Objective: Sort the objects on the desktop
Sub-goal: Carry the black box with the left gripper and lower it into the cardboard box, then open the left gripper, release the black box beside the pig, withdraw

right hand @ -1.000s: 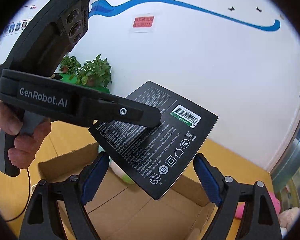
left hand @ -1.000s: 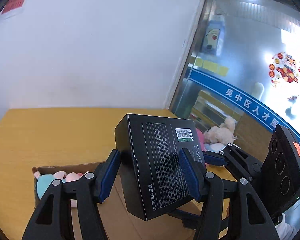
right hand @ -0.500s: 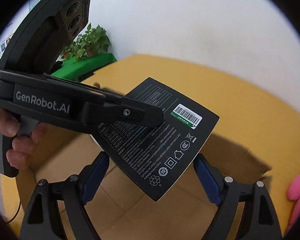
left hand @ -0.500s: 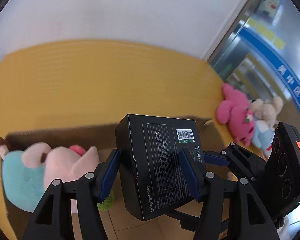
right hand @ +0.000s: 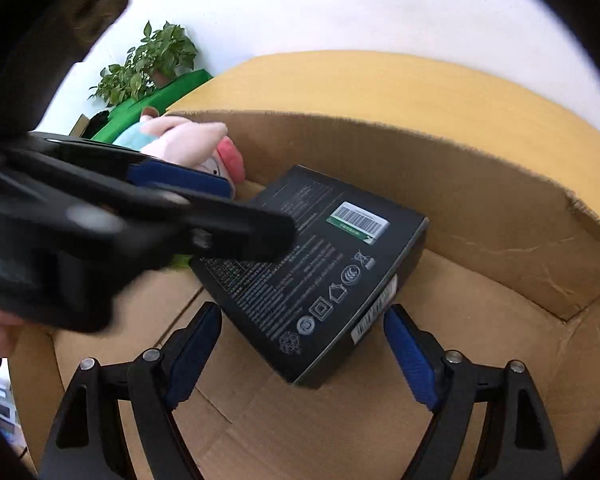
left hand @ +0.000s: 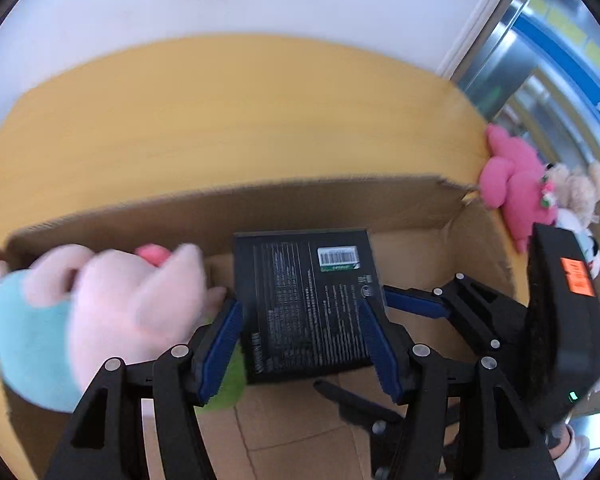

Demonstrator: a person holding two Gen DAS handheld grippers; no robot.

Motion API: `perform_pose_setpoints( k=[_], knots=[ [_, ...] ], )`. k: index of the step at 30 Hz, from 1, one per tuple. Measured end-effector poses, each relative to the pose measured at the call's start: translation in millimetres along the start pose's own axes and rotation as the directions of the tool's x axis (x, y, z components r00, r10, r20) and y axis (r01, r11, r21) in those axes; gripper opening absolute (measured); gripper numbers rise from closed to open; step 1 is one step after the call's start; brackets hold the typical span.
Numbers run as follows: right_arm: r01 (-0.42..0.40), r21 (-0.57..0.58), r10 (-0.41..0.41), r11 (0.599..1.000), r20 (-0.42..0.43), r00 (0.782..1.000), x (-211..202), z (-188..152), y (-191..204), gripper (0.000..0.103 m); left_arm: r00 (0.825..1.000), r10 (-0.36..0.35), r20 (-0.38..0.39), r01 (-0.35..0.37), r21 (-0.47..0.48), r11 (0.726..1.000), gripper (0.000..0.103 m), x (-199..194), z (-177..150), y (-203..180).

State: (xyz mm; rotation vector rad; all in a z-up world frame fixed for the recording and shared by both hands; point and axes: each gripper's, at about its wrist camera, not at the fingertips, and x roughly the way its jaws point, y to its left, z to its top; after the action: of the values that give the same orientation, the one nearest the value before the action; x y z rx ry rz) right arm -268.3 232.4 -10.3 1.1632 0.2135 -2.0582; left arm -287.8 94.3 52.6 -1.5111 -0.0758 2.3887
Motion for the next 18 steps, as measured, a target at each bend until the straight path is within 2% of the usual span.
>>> perform_pose_setpoints(
  k=[3, 5, 8, 10, 11, 14, 15, 18],
  knots=[
    [0.052, 0.002, -0.052, 0.999, 0.049, 0.997, -30.3, -0.9, 8.8, 0.085, 0.993, 0.015, 0.114, -0.018, 0.024, 1.000, 0.062, -39.1, -11.3, 7.2],
    [0.096, 0.004, -0.096, 0.995, 0.080, 0.992, -40.1, -7.0, 2.7, 0.085, 0.980, 0.011, 0.197, -0.017, 0.031, 0.999, 0.070, -69.8, -26.2, 11.8],
    [0.199, 0.031, -0.201, 0.980, 0.133, 0.970, -81.2, -26.6, 21.7, 0.085, 0.944, 0.041, 0.326, -0.060, 0.048, 0.997, 0.080, -111.0, -56.4, 12.0],
    [0.238, 0.051, -0.243, 0.970, 0.162, 0.956, -88.9, -30.8, 45.8, 0.085, 0.919, 0.068, 0.389, -0.096, 0.055, 0.994, 0.088, -132.5, -81.0, 13.3],
    [0.255, 0.064, -0.263, 0.965, 0.178, 0.948, -99.5, -38.7, 54.7, 0.085, 0.907, 0.078, 0.413, -0.110, 0.053, 0.993, 0.092, -141.8, -93.6, 13.7],
    [0.292, 0.074, -0.302, 0.953, 0.223, 0.927, -125.0, -55.8, 80.5, 0.087, 0.878, 0.089, 0.470, -0.121, 0.039, 0.992, 0.093, -160.9, -123.4, 13.1],
    [0.296, 0.073, -0.305, 0.952, 0.235, 0.923, -126.4, -46.3, 84.7, 0.087, 0.866, 0.099, 0.491, -0.130, 0.030, 0.991, 0.094, -169.7, -135.9, 15.7],
    [0.318, 0.075, -0.327, 0.945, 0.268, 0.906, -135.9, -58.3, 104.0, 0.088, 0.838, 0.118, 0.533, -0.150, 0.017, 0.989, 0.101, -185.4, -163.3, 17.5]
  ],
)
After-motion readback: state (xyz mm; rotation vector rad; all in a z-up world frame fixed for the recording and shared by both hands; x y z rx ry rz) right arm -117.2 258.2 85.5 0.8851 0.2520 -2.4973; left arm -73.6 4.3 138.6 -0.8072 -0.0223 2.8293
